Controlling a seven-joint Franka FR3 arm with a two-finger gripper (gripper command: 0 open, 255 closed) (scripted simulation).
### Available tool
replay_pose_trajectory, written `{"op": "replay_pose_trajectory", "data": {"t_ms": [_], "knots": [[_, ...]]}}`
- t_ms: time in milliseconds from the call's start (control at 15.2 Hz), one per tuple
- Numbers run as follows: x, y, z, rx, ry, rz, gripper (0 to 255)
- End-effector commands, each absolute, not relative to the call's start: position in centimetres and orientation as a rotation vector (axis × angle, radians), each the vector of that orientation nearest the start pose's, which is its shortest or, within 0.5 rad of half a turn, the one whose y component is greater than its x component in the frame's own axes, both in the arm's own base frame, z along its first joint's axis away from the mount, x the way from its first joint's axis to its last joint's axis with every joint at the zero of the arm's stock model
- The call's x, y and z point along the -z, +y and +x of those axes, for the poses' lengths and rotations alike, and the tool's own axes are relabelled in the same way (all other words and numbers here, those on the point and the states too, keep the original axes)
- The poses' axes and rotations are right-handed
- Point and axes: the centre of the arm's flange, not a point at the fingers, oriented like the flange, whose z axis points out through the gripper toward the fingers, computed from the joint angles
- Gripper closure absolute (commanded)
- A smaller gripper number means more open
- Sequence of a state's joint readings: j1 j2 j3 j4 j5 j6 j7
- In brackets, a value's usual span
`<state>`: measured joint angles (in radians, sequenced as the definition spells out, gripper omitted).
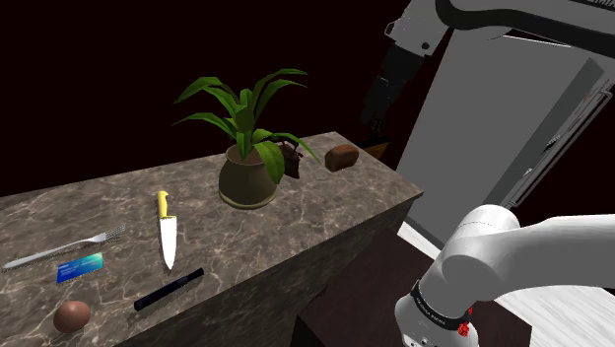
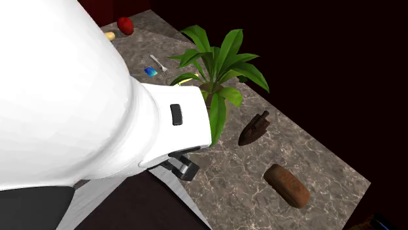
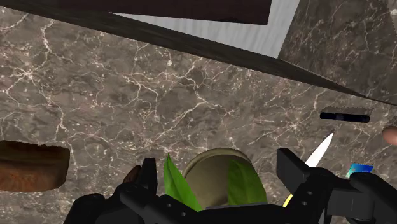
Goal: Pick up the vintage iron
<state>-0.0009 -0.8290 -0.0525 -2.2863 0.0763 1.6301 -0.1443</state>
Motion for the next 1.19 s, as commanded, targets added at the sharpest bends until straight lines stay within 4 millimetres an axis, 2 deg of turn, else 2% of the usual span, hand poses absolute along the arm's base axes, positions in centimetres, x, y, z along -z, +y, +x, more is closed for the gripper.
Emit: {"op": "replay_pose_trajectory", "data": {"t_ms": [0, 1122], "knots": [[-64.3, -1.5, 30.0, 0.276, -0.161, -3.026, 0], [-51.3, -6.7, 48.2, 0.221, -0.082, -3.0, 0]]}}
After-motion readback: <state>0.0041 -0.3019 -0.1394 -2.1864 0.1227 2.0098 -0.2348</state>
